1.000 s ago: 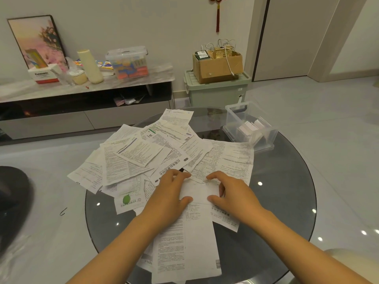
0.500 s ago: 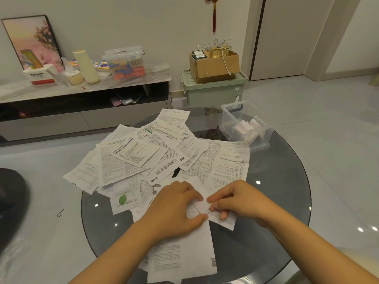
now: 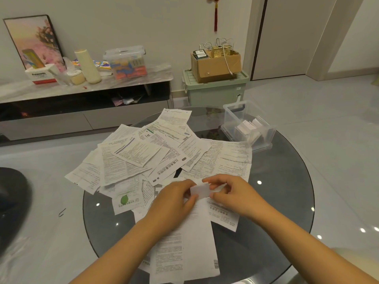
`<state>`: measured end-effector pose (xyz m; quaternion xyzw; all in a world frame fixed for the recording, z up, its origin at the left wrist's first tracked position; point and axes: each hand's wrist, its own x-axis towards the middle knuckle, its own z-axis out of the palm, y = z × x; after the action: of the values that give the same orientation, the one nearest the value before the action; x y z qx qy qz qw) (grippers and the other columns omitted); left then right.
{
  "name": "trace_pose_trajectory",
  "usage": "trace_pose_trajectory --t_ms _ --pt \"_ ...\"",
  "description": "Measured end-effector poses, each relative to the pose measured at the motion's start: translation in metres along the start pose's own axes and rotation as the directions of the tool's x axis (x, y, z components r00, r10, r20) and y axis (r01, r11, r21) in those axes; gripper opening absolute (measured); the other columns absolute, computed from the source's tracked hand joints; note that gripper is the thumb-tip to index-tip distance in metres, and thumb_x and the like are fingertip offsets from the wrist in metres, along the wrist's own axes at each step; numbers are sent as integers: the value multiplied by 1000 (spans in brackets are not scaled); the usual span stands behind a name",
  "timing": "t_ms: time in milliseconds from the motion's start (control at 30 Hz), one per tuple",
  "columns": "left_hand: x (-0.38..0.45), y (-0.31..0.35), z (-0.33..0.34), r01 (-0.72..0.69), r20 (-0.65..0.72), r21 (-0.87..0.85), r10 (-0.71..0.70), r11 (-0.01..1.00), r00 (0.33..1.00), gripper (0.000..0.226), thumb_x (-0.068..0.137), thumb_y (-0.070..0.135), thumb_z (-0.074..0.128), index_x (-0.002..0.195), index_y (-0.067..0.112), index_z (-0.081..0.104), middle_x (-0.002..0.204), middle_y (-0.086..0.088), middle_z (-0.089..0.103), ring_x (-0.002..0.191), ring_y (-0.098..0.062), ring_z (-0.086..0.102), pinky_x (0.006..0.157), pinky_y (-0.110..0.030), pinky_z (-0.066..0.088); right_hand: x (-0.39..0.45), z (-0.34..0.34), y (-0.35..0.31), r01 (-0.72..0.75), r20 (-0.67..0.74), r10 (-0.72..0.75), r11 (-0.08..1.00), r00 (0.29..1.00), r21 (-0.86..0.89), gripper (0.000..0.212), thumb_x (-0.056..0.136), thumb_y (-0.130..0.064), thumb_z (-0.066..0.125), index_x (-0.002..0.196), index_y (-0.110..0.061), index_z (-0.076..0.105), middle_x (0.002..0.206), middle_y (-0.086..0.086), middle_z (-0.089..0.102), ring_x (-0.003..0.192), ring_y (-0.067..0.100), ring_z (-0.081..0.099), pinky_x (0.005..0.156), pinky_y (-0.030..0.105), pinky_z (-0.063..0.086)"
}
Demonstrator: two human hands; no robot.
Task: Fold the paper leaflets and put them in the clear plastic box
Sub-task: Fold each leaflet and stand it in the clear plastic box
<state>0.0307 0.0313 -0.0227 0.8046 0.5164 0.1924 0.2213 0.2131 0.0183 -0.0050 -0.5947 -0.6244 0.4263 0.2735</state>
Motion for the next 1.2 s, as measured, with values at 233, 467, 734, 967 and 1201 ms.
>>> trace_pose_trajectory --t_ms 233,467,734,967,1201 --pt "8 -1 2 134 -24 -62 -135 989 991 33 90 25 60 121 28 49 98 12 52 78 -1 51 73 -16 42 10 12 10 5 -47 -11 993 999 -116 47 86 -15 62 131 -26 52 100 -17 57 65 1 51 64 3 39" --pt "13 -1 4 132 -28 -42 -133 990 991 48 88 25 63 132 30 45 103 14 45 85 1 47 79 -14 39 12 16 12 41 -67 -57 976 996 -213 46 87 -19 60 132 -22 53 106 -13 56 72 -4 47 77 11 35" --pt "23 7 3 248 -63 -463 -311 851 948 26 84 10 67 103 27 64 82 7 57 64 -2 50 60 -6 42 16 16 17 35 -173 -64 986 983 -163 47 87 -29 64 132 -26 50 104 -14 54 74 -2 45 73 12 35" --pt "37 24 4 306 -1 -718 -442 625 897 29 82 7 69 105 24 64 84 3 55 70 -11 57 71 -27 52 12 6 15 197 -286 -261 952 922 -233 42 81 -33 69 121 -37 56 116 -20 45 94 -3 48 83 15 39" --pt "49 47 3 331 134 -871 -473 362 871 31 84 11 68 113 20 61 102 -7 65 82 -14 63 68 -22 53 13 -5 19 274 -386 -474 840 792 -468 22 77 -32 70 98 -25 73 93 -12 62 89 11 52 75 26 44"
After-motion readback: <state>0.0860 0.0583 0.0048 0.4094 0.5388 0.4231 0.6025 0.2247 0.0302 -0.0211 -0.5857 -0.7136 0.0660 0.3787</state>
